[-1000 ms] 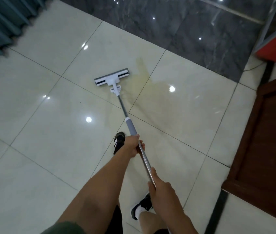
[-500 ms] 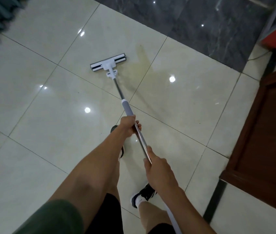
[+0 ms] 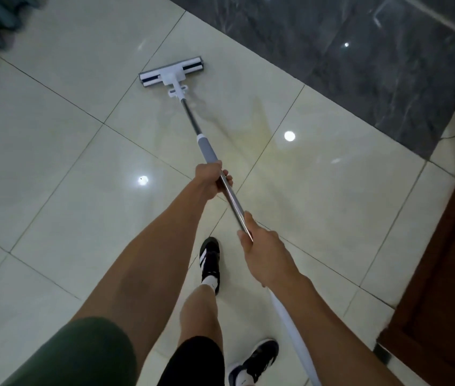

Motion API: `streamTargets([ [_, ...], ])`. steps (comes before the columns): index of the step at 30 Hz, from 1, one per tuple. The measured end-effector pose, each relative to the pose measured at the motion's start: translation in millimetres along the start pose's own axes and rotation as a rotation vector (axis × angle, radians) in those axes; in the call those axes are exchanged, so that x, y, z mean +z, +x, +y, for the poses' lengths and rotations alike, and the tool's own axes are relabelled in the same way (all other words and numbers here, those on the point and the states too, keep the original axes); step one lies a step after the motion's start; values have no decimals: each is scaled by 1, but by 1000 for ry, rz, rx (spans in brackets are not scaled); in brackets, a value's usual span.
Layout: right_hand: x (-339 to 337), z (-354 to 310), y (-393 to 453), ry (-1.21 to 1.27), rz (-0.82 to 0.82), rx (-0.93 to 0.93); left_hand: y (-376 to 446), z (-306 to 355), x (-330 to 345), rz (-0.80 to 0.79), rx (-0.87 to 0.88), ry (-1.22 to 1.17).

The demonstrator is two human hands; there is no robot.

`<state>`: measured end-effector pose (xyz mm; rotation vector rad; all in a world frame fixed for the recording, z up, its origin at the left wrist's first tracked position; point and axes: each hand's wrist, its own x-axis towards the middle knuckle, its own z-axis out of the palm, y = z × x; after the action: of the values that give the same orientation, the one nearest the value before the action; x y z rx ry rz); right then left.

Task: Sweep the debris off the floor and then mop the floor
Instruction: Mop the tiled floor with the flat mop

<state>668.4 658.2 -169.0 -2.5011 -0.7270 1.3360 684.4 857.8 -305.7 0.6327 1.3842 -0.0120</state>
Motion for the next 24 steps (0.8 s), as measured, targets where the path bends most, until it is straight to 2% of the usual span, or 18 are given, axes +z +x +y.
streamTargets([
  [6,-29,-47,65,-37,14,-57,36,75,-7,11,25,-49],
  [12,-38,-37,49,-53,-30,-64,21,62,1,13,22,-66],
  [17,-38,16,8,-133,-57,-87,-12,3,12,61,4,-110],
  [24,-28,154,-89,-217,-160,-142,-84,-157,47,89,-48,-225],
])
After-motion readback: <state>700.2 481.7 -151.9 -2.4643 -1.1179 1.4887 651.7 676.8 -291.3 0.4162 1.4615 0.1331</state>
